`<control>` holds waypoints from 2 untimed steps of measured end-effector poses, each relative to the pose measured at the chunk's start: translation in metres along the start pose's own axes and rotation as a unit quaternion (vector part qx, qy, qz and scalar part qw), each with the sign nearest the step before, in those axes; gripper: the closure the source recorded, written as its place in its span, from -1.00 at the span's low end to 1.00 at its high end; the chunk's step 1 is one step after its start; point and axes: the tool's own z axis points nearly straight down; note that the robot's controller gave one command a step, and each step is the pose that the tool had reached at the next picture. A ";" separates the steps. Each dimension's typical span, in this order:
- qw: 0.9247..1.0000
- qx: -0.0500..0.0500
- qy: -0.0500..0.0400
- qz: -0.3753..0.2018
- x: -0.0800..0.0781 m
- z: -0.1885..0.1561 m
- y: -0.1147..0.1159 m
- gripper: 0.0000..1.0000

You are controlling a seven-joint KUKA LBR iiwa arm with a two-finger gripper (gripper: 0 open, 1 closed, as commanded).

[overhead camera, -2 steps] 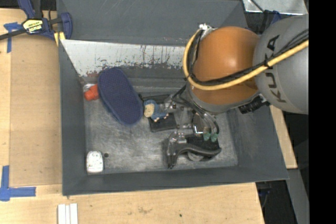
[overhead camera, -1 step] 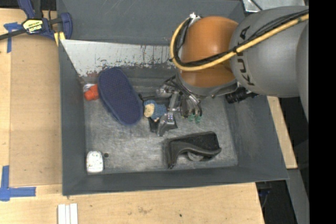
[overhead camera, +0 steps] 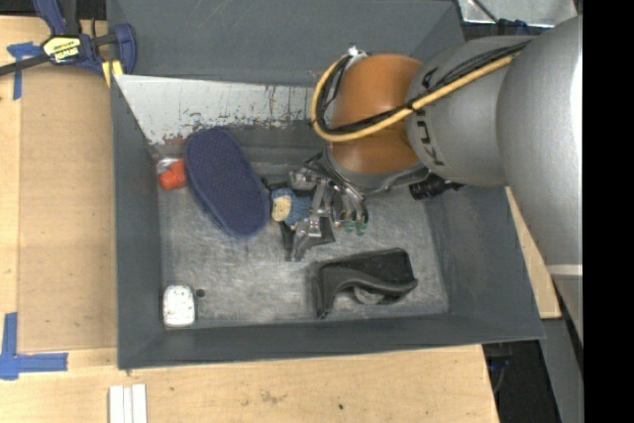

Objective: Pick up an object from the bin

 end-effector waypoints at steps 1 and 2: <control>1.000 -0.001 -0.013 0.001 -0.006 -0.007 0.000 1.00; 0.992 0.002 -0.003 -0.124 0.024 -0.172 -0.093 1.00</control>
Offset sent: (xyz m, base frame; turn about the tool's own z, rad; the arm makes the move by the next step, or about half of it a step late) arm 0.0000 0.0000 0.0000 0.0000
